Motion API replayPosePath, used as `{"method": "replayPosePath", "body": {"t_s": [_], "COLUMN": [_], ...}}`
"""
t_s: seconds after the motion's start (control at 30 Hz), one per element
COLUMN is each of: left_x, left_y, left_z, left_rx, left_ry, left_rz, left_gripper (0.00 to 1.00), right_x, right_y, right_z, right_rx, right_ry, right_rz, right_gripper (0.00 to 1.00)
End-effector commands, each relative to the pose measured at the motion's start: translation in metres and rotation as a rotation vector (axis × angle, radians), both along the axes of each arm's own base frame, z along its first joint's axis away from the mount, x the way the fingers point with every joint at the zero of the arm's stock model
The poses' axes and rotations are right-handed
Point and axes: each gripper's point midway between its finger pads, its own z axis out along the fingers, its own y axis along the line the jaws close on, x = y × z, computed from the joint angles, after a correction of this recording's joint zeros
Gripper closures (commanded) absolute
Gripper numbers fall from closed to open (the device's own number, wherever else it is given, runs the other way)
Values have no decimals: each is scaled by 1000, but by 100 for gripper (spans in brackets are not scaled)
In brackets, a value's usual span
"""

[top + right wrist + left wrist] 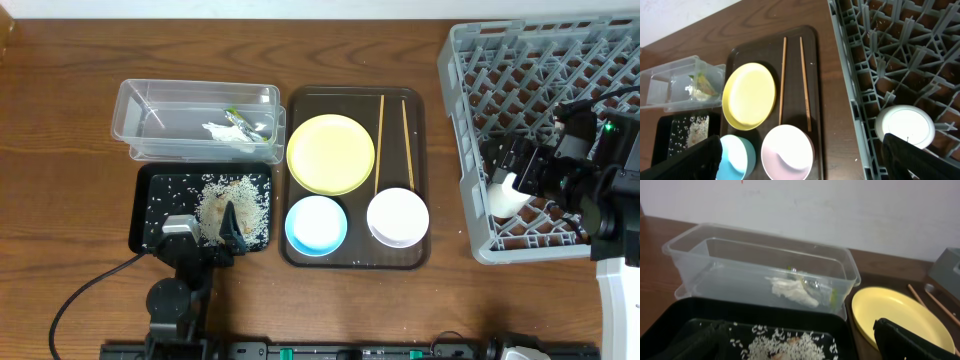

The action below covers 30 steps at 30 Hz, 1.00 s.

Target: Sort waste into correct bins and load items into the dishwasher rack

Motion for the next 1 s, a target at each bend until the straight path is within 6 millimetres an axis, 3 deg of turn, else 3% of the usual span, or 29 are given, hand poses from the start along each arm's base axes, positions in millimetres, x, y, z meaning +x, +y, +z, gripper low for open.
{"method": "replayPosePath", "body": {"t_s": [0.0, 0.73, 0.97], "left_x": [1, 1, 1], "left_y": [2, 2, 2], "left_z": [-16, -16, -16], "left_rx": [12, 12, 12], "left_ry": [29, 29, 29], "left_rz": [8, 8, 8], "left_gripper": [5, 5, 5], "right_x": [1, 1, 10], "right_y": [4, 4, 4], "right_z": [4, 4, 13], "right_rx": [-12, -12, 74], "right_ry": [-14, -14, -31], "right_rz": [23, 23, -57], "right_gripper": [1, 1, 1]}}
